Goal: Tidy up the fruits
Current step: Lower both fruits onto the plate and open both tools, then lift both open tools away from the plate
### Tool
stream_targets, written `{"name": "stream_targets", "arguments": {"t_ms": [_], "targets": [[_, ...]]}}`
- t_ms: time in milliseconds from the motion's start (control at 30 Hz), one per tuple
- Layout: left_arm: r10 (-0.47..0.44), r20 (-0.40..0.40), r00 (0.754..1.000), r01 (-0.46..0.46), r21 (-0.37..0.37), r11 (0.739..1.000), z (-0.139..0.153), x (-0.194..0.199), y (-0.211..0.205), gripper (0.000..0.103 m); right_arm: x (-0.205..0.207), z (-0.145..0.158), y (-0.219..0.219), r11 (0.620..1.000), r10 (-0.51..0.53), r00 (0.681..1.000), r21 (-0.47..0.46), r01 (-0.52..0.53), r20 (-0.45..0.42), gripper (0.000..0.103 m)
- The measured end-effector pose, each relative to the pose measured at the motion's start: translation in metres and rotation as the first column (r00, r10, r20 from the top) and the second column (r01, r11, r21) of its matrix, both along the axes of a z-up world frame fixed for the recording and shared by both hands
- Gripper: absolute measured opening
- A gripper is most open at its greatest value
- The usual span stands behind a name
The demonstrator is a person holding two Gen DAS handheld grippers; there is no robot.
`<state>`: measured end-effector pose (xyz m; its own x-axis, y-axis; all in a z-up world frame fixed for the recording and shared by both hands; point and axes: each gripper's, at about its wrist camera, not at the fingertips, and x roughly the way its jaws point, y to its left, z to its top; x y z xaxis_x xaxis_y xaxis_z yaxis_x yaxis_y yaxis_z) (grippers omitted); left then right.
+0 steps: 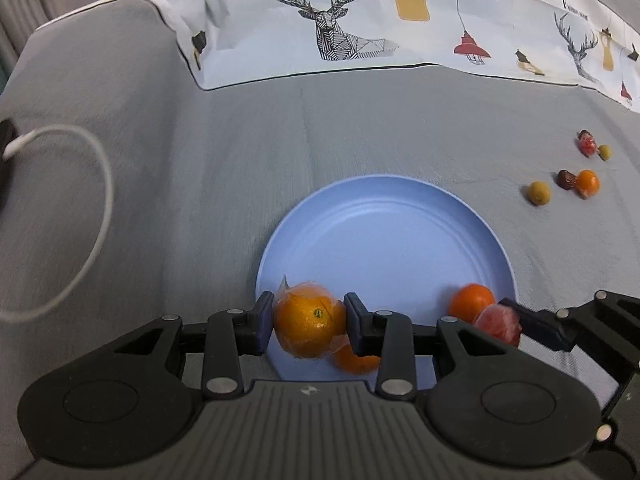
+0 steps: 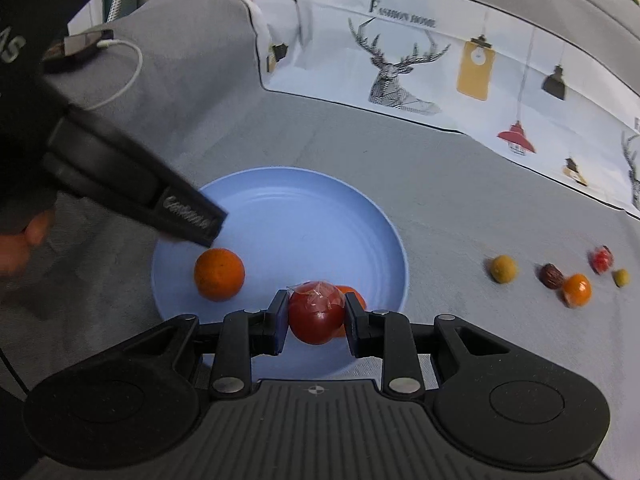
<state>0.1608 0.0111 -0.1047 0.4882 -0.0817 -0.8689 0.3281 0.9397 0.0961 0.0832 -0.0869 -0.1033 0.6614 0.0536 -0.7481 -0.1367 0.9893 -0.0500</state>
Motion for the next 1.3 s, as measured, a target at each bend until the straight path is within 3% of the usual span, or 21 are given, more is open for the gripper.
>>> {"name": "stream_targets", "arguments": {"t_ms": [33, 67, 133, 167, 300, 567, 733, 1100, 1300], "targets": [[-0.01, 0.014, 1.0, 0.01, -0.001, 1.0, 0.0, 0.0, -0.001, 0.063, 0.004, -0.002, 0.001, 1.0, 0.012, 1.0, -0.001, -0.012, -0.007, 0.031], [-0.017, 0.034, 0.999, 0.017, 0.0, 1.0, 0.002, 0.0, -0.001, 0.089, 0.007, -0.004, 0.002, 1.0, 0.026, 1.0, -0.006, -0.026, -0.015, 0.034], [-0.019, 0.1, 0.995, 0.018, 0.005, 1.0, 0.009, -0.005, 0.0, 0.102, 0.01, -0.002, 0.003, 0.999, 0.024, 1.0, -0.031, -0.024, -0.002, 0.058], [-0.026, 0.125, 0.992, 0.025, 0.004, 1.0, 0.013, -0.009, 0.001, 0.102, 0.009, 0.001, 0.002, 0.999, 0.022, 1.0, -0.043, -0.021, 0.008, 0.075], [-0.035, 0.114, 0.993, 0.032, 0.031, 0.999, 0.025, -0.03, 0.01, 0.103, -0.007, 0.018, -0.01, 0.999, 0.001, 1.0, -0.042, 0.0, 0.018, 0.088], [0.084, 0.01, 0.996, -0.084, -0.025, 0.996, 0.049, -0.111, 0.059, 0.103, -0.087, 0.049, -0.021, 0.987, -0.077, 0.994, 0.135, 0.087, -0.079, 0.096], [0.086, 0.045, 0.995, -0.086, 0.014, 0.996, 0.061, -0.158, 0.068, 0.103, -0.126, 0.074, -0.007, 0.994, -0.072, 0.997, 0.079, 0.07, 0.024, 0.098], [0.093, 0.155, 0.984, -0.083, -0.068, 0.994, 0.106, -0.223, 0.068, 0.103, -0.192, 0.118, -0.001, 0.998, -0.06, 0.976, 0.033, 0.054, 0.21, 0.101], [0.083, 0.208, 0.975, -0.07, -0.065, 0.995, 0.121, -0.243, 0.066, 0.103, -0.211, 0.131, -0.003, 0.998, -0.066, 0.962, 0.038, 0.057, 0.267, 0.102]]}}
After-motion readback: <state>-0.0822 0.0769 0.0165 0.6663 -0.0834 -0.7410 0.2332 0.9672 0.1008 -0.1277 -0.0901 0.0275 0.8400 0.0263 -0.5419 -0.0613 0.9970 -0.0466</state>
